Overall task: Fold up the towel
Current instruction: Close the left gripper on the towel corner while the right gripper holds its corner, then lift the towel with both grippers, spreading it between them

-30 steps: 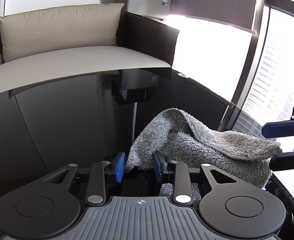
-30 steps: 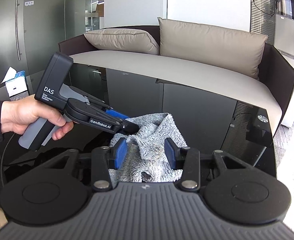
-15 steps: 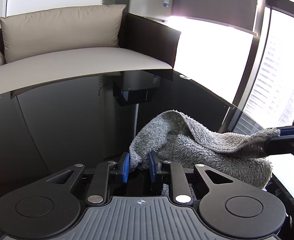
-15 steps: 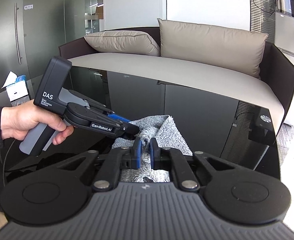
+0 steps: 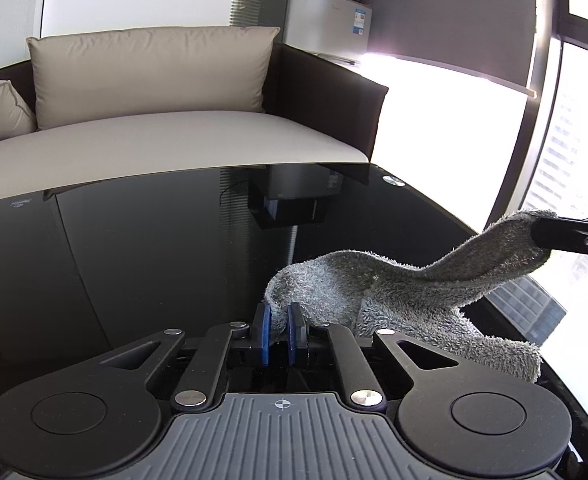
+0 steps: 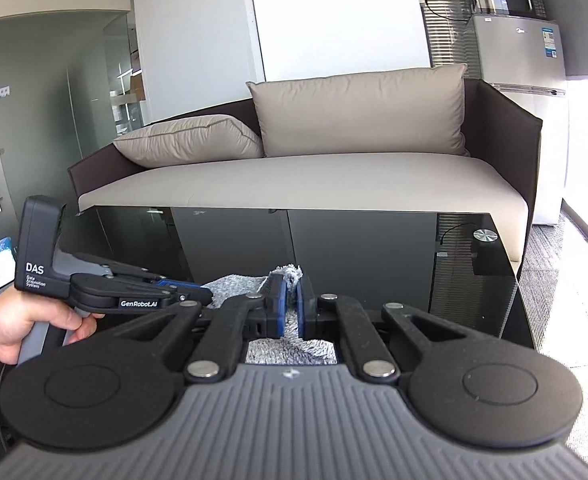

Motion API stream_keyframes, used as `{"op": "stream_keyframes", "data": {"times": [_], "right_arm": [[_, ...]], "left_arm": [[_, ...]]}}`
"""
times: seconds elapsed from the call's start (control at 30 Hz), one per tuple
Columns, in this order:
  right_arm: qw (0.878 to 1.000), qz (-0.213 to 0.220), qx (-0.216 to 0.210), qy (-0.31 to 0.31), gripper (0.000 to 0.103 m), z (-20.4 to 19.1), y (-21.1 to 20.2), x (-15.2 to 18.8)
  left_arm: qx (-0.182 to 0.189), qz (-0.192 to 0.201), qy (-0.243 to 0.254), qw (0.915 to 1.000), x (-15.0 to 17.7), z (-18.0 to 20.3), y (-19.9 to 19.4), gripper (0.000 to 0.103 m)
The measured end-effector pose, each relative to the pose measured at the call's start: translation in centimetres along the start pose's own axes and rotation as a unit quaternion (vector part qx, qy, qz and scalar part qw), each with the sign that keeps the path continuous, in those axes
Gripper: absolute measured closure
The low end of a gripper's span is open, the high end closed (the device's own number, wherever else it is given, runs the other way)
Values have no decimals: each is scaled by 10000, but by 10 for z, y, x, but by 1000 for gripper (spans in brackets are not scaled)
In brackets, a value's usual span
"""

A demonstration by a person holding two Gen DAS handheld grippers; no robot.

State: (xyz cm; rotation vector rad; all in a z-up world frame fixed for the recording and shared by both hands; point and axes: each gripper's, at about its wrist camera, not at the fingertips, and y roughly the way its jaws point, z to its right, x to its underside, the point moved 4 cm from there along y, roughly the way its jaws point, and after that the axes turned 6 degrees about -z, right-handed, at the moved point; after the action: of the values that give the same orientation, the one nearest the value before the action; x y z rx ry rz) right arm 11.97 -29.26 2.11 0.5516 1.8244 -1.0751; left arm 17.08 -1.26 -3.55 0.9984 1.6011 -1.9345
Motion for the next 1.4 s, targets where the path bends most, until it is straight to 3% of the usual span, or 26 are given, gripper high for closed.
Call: {"op": "stream_keyframes", "data": {"times": [0.7, 1.4], "right_arm": [[9951, 814, 197, 516, 98, 8, 3, -41], [9887, 1389, 280, 494, 98, -8, -19, -73]], "left_arm": [[-826, 1019, -218, 9911, -43, -13, -66, 96], [-969, 1619, -342, 9814, -75, -10, -123, 96]]}}
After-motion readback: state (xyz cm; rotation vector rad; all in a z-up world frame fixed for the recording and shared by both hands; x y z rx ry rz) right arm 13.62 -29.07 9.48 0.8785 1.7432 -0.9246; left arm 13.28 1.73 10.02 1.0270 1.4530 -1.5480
